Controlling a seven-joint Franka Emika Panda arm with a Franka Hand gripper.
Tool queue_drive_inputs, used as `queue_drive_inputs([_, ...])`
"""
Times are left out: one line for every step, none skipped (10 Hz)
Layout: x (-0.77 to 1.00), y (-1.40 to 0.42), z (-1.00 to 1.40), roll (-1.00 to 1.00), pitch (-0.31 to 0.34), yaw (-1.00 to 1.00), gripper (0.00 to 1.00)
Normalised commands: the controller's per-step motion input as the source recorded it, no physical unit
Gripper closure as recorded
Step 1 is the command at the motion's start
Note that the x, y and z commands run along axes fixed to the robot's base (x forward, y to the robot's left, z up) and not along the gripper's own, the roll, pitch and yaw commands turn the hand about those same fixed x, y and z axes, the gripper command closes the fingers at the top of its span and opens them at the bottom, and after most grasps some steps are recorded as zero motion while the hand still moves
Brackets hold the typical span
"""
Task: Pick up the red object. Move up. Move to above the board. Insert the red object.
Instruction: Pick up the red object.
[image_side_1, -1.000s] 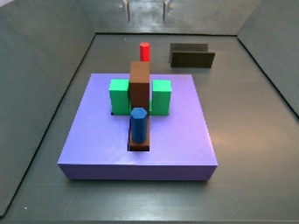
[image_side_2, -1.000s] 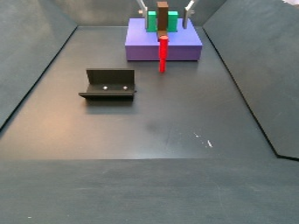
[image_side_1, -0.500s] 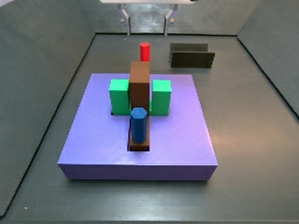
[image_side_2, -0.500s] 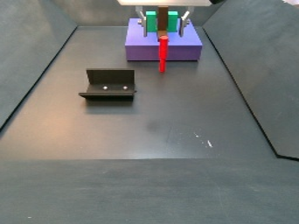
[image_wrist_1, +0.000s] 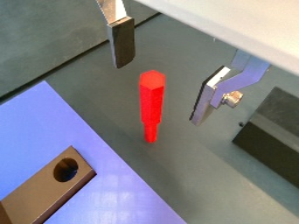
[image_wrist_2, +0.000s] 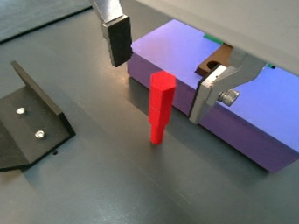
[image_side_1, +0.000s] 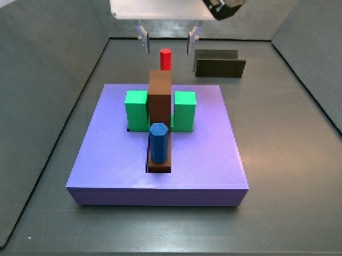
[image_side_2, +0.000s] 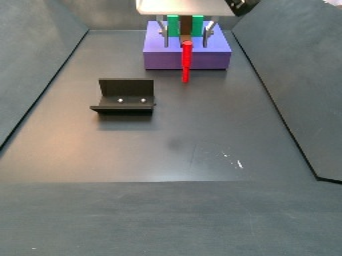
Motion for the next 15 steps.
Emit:
queue_drive_inputs([0.0, -0.01, -0.26, -0.06, -0.036, 0.0, 0.0])
queue_drive_inputs([0.0, -0.02, -0.26, -0.04, -0.03, 0.0, 0.0])
queue_drive_inputs([0.0, -0.01, -0.18, -0.01, -0.003, 0.0, 0.0])
queue_drive_inputs([0.0, 0.0, 0.0, 0.0, 0.0, 0.0, 0.0])
queue_drive_inputs([0.0, 0.0, 0.0, 0.0, 0.0, 0.0, 1.0])
queue_drive_inputs([0.0, 0.0, 0.0, 0.0, 0.0, 0.0, 1.0])
queue_drive_inputs([0.0, 0.0, 0.0, 0.0, 0.0, 0.0, 1.0])
queue_drive_inputs([0.0, 0.0, 0.0, 0.0, 0.0, 0.0, 1.0])
queue_drive_inputs([0.0, 0.0, 0.0, 0.0, 0.0, 0.0, 1.0])
queue_drive_inputs([0.0, 0.0, 0.0, 0.0, 0.0, 0.0, 1.0])
queue_drive_inputs([0.0, 0.0, 0.0, 0.0, 0.0, 0.0, 1.0])
queue_drive_inputs([0.0, 0.0, 0.0, 0.0, 0.0, 0.0, 1.0])
queue_drive_inputs([0.0, 0.0, 0.0, 0.0, 0.0, 0.0, 1.0])
queue_drive_inputs([0.0, 0.0, 0.0, 0.0, 0.0, 0.0, 1.0])
queue_drive_inputs([0.0, 0.0, 0.0, 0.0, 0.0, 0.0, 1.0])
